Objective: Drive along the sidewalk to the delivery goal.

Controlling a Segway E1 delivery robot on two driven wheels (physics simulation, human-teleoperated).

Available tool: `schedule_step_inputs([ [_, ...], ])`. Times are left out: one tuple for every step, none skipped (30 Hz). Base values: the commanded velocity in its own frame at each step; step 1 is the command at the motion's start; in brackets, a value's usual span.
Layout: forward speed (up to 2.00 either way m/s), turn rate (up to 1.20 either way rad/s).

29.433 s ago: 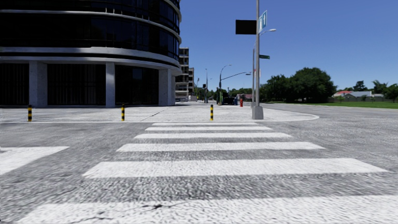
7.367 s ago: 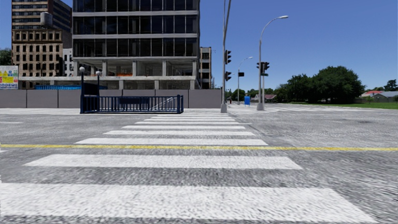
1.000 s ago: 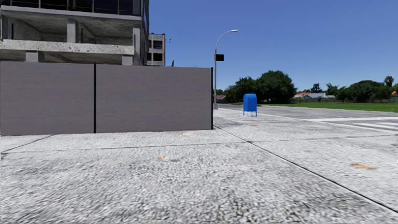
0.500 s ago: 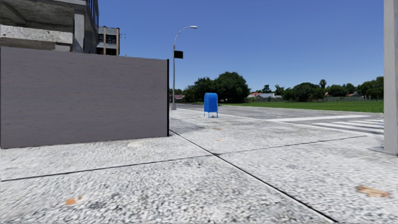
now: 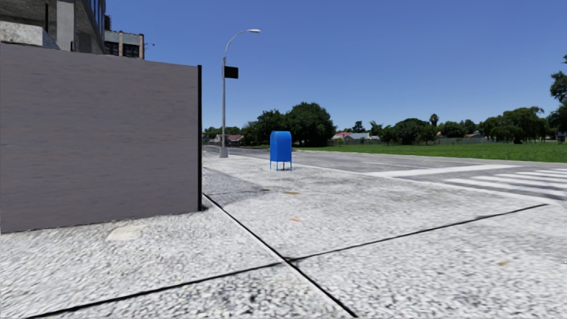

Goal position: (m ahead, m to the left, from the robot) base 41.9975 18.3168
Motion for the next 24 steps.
schedule_step_inputs([
  [2.00, 0.00],
  [2.00, 0.00],
  [2.00, 0.00],
  [2.00, 0.00],
  [2.00, 0.00],
  [2.00, 0.00],
  [2.00, 0.00],
  [2.00, 0.00],
  [2.00, 0.00],
  [2.00, 0.00],
  [2.00, 0.00],
  [2.00, 0.00],
  [2.00, 0.00],
  [2.00, 0.00],
  [2.00, 0.00],
  [2.00, 0.00],
  [2.00, 0.00],
  [2.00, 0.00],
  [2.00, 0.00],
  [2.00, 0.00],
  [2.00, 0.00],
  [2.00, 0.00],
  [2.00, 0.00],
  [2.00, 0.00],
])
